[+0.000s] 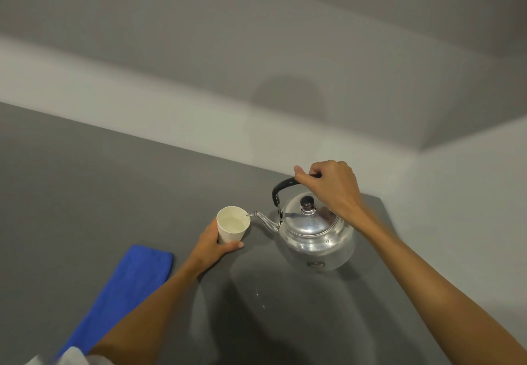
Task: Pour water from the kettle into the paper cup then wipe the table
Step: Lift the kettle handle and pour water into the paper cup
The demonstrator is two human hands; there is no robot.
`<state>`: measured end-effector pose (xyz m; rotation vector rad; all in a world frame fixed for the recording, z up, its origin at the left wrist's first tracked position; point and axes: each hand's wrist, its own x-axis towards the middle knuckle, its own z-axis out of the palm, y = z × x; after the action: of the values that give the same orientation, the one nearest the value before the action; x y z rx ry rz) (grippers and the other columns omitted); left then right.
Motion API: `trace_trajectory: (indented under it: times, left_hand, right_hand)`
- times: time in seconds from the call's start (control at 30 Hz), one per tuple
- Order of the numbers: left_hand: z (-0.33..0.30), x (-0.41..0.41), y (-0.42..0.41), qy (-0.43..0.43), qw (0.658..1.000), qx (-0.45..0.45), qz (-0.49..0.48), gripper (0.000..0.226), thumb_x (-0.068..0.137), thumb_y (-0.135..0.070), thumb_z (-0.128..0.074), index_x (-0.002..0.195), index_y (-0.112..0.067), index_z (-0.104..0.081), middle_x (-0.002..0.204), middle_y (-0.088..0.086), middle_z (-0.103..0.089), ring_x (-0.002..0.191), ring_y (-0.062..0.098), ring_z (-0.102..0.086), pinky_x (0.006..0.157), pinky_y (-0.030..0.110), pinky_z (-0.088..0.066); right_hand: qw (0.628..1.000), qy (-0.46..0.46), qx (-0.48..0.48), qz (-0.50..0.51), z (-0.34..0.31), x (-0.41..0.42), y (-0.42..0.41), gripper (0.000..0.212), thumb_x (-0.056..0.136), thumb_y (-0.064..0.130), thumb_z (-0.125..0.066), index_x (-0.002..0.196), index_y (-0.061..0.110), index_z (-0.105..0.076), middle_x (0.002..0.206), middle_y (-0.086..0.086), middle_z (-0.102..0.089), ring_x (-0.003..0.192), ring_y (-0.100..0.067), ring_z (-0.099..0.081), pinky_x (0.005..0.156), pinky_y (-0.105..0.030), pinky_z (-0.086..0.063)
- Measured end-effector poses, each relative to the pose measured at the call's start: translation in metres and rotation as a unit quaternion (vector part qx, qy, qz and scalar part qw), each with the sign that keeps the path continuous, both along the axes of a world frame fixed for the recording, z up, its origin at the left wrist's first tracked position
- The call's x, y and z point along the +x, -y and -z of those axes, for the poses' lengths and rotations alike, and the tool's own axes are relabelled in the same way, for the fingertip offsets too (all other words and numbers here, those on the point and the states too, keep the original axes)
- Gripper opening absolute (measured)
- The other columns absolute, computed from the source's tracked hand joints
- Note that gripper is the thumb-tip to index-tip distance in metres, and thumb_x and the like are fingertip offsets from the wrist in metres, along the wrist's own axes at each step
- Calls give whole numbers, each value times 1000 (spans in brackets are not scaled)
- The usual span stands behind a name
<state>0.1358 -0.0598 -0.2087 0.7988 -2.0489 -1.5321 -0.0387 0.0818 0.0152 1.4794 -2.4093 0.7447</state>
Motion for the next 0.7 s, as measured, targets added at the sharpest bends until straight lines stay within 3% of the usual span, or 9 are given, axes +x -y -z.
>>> trace_trajectory:
  times: [0.7]
  left_hand:
    - [0, 0, 0, 5, 1000, 6, 1, 80, 67, -35, -82, 133, -25, -38, 126, -5, -53, 113, 14, -50, 94, 27, -38]
  right_hand:
    - [1000, -8, 2, 0, -2, 1, 0, 55, 83, 42, -60, 45, 12, -33, 43, -3, -26, 48, -17, -20, 47, -29, -23]
